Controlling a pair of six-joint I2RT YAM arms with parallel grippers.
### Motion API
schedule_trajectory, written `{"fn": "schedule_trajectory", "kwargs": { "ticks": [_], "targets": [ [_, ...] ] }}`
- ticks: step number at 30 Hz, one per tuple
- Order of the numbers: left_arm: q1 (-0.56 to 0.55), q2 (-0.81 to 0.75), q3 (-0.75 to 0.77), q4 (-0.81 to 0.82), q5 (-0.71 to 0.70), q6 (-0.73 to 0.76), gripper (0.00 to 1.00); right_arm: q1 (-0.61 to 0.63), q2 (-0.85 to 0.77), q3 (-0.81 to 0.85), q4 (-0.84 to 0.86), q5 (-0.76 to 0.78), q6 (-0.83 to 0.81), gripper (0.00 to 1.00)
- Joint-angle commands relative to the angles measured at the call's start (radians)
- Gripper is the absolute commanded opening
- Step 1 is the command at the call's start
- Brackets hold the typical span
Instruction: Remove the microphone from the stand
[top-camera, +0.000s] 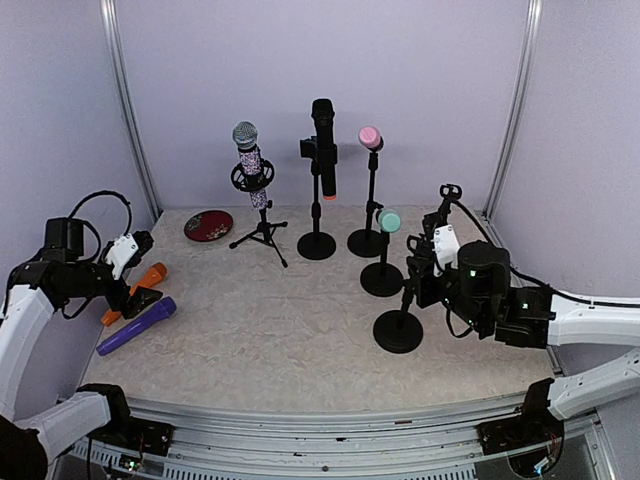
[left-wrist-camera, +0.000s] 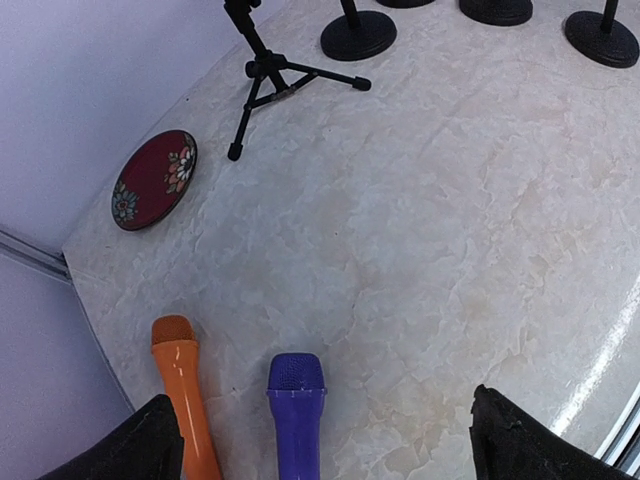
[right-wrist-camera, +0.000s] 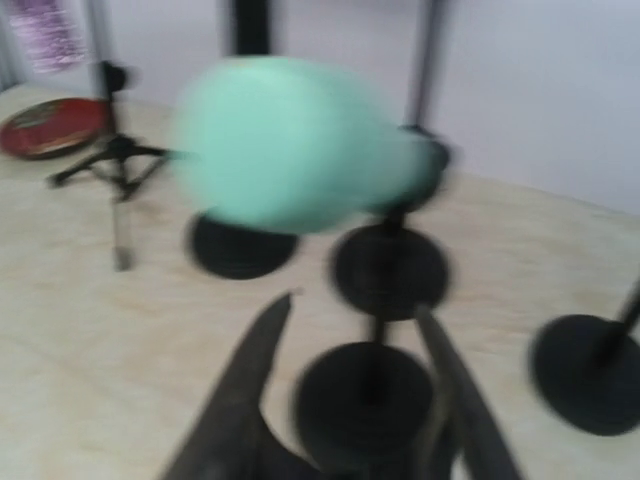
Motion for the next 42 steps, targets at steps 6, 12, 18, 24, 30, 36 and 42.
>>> {"fn": "schedule_trajectory", "kwargs": {
  "ticks": [6, 12, 18, 24, 30, 36, 42],
  "targets": [
    [0.002, 0.01, 0.056, 0.035, 0.047, -0.055, 0.98, -0.35, -0.149, -0.136, 0.147, -0.115, -0.194, 0.0],
    [0.002, 0.0, 0.049, 0.042, 0.042, -0.052, 0.98, -0.53, -0.067, -0.123, 0.264, -0.161, -0.216, 0.0],
    [0.001, -0.004, 0.045, 0.047, 0.043, -0.052, 0.98, -0.585, 0.087, -0.087, 0.354, -0.143, -0.226, 0.0],
    [0.0, 0.003, 0.038, 0.054, 0.043, -0.057, 0.99, -0.607, 0.164, -0.095, 0.485, -0.062, -0.256, 0.0],
    [0.001, -0.004, 0.033, 0.064, 0.037, -0.05, 0.99, -0.613, 0.183, -0.057, 0.482, -0.069, -0.301, 0.15],
    [0.001, -0.015, 0.029, 0.06, 0.045, -0.053, 0.99, -0.614, 0.107, -0.026, 0.362, -0.071, -0.246, 0.99],
    [0.0, -0.01, 0.053, 0.033, 0.047, -0.041, 0.99, -0.613, -0.042, 0.054, 0.191, -0.098, -0.17, 1.0]
  ]
}}
